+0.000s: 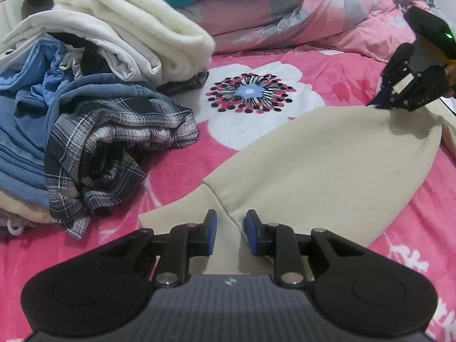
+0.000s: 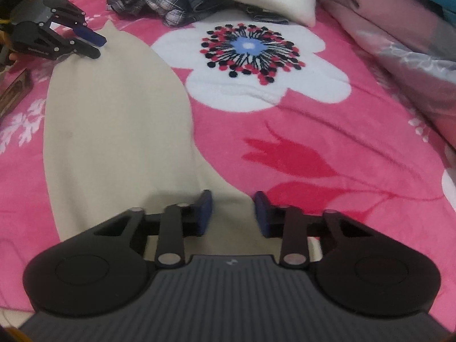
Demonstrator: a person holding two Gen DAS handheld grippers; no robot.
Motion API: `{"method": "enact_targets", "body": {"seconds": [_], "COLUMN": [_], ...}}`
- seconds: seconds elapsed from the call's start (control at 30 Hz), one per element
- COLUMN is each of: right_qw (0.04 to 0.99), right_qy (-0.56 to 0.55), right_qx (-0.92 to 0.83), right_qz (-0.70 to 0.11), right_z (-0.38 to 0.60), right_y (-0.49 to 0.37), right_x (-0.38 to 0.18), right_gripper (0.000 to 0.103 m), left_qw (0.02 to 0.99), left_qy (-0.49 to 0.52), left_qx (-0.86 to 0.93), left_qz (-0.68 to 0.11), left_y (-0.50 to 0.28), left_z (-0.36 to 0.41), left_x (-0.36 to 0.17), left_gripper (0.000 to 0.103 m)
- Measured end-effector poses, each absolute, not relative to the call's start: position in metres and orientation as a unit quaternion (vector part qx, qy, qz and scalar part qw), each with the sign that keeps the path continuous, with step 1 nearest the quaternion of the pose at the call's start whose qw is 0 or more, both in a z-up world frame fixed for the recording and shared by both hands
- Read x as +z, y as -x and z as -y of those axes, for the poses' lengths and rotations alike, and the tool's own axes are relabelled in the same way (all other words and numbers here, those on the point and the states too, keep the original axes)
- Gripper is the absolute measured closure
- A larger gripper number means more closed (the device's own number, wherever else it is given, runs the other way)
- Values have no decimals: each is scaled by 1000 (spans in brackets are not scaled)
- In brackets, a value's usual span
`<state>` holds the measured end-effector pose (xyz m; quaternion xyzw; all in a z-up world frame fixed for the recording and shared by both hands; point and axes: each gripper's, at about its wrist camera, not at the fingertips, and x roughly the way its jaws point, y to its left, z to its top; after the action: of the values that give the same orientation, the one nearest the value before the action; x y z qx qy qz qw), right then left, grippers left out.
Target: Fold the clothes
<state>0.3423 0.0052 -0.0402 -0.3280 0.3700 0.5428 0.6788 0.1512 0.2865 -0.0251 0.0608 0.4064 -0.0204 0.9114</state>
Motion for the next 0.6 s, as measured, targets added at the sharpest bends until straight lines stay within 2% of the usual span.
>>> {"method": "enact_targets", "body": {"seconds": [0.03, 0.07, 0.23, 0.43, 0.5, 0.53, 0.6], "right_qw": [685, 691, 782, 805, 824, 835, 868], "right_qy": [334, 342, 250, 238, 199, 164, 74], "right_qx": [539, 535, 498, 464, 449, 435, 380], "right_qz": [-358, -344, -278, -283, -282, -294, -311], "right_z": [-4, -4, 17, 4, 3, 6, 23], "right_y": [-335, -329, -342, -349, -353, -359, -377], "right_x": [-40, -40, -14, -62, -68, -64, -47], "right_gripper": [98, 100, 100, 98, 97, 91, 91], "left_qw": [911, 911, 910, 906, 905, 904, 904], "left_qy": [-62, -63, -69, -101, -107, -105, -97], "left_qx": [-20, -19, -17, -9, -8, -7, -7], "left_qz": [-407, -407, -409, -411, -412, -414, -416], "left_y": [-151, -151, -151, -152, -152, -152, -153], "left_z": [-286, -286, -284, -275, -273, -274, -275], "left_x": [-25, -25, -23, -24, -25, -25, -24], "left_gripper": [79, 79, 79, 78, 78, 77, 77]}}
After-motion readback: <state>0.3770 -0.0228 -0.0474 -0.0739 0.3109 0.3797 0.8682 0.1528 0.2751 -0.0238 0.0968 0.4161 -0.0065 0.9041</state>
